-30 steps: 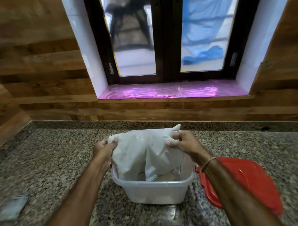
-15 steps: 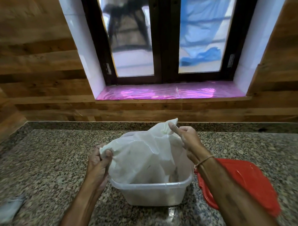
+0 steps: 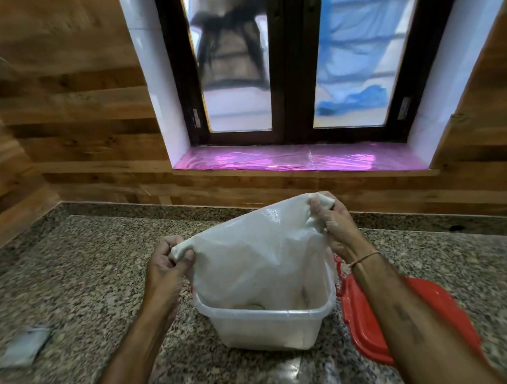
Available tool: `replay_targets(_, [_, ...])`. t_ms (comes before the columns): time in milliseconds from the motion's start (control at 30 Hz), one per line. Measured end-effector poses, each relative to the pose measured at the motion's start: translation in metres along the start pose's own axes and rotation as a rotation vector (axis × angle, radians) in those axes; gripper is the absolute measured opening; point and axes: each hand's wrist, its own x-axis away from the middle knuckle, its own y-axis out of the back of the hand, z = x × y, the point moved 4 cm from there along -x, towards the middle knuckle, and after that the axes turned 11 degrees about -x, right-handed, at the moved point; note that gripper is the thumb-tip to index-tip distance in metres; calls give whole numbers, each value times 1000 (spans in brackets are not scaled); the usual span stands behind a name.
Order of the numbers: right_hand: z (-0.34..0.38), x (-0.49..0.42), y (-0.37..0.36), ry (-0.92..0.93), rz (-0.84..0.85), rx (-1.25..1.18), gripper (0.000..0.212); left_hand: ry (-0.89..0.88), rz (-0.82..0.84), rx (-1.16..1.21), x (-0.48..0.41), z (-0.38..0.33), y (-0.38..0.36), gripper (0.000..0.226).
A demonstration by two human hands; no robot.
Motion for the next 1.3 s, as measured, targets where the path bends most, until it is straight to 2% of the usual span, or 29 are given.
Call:
replay_targets(233, [5, 4, -3, 63, 88, -6, 18, -110, 71, -251, 11, -25, 1, 11])
replay_targets(300, [3, 5, -7, 63, 105, -13, 16, -150, 95, -477, 7, -43, -6, 29])
replay_targets(367, [3, 7, -13, 64, 130, -15, 9, -183, 129, -798, 0, -59, -21, 46])
replay_targets(433, [5, 8, -20, 58, 162, 2, 11, -233, 143, -993, -5, -71, -42, 43])
replay_targets(533, [15, 7, -26, 45, 191, 115, 20, -316, 43, -1017, -7, -82, -65, 19])
replay_targets(667, [22, 9, -8, -6, 168, 160, 47, -272, -49, -864, -9, -71, -62, 19])
replay_targets(867, [-1, 32, 23, -50, 133, 228, 28, -284, -42, -701, -6, -60, -49, 27])
replay_targets(1033, [-3, 34, 18, -50, 154, 183, 35, -326, -2, -695, -3, -56, -53, 29])
replay_targets(1133, [1, 32, 9, -4, 131, 252, 11, -332, 77, -727, -4, -52, -60, 27])
replay_targets(1233, [-1, 31, -3, 60, 116, 276, 23, -309, 129, -789, -6, -48, -64, 23])
replay_targets(1300, [0, 31, -7, 97, 112, 279, 25, -270, 73, -794, -9, -51, -62, 21])
